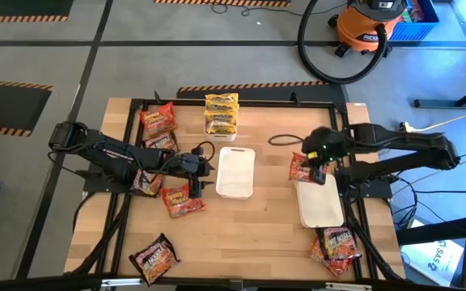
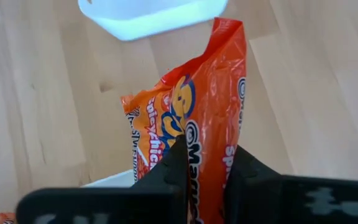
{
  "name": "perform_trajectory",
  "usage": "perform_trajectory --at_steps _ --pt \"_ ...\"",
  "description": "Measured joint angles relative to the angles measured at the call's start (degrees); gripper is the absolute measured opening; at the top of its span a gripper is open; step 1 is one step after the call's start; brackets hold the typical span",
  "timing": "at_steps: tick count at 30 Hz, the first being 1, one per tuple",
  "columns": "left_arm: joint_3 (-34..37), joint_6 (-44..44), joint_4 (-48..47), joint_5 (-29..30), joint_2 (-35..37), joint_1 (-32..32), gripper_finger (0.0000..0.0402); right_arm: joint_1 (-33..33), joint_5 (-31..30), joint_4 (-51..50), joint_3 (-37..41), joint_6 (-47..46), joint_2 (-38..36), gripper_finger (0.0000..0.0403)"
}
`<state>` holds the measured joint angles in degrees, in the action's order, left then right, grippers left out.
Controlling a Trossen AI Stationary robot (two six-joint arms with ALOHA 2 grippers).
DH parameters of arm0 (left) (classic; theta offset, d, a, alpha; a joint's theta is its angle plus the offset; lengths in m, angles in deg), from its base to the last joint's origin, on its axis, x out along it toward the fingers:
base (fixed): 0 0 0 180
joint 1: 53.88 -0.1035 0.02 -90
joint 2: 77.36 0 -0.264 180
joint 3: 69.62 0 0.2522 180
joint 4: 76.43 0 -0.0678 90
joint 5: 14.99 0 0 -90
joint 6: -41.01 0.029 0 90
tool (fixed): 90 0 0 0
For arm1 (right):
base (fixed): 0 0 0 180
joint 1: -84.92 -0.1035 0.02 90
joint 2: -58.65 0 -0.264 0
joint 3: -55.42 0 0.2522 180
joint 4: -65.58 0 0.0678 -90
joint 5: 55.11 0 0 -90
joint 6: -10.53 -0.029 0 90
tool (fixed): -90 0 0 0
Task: Sort Maruchan noodles
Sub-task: Put the orange noodle pack into the bottom right white bin
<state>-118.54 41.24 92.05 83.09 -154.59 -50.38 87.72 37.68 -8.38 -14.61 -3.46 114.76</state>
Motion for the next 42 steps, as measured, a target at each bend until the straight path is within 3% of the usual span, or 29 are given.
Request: perform_trajectory --at_steps 9,17,35,42 --pt "0.0 -0.01 0.13 0.29 0.0 0.01 0.024 -13.98 -12.07 -1.43 4.01 -11.2 -0.14 0.0035" --pt "0.0 -0.02 1.25 0.44 0.0 -0.01 0.024 -21.48 -14.86 -3.2 8.78 -18.64 -0.14 0.0035" --pt "0.0 -1.14 1.46 0.39 0.0 0.01 0.024 -22.67 -21.78 0.81 18.45 -16.38 -0.11 0.0035" --pt "0.0 -1.16 1.48 0.39 0.0 0.01 0.024 -22.2 -23.27 1.04 18.67 -17.3 0.88 0.0035"
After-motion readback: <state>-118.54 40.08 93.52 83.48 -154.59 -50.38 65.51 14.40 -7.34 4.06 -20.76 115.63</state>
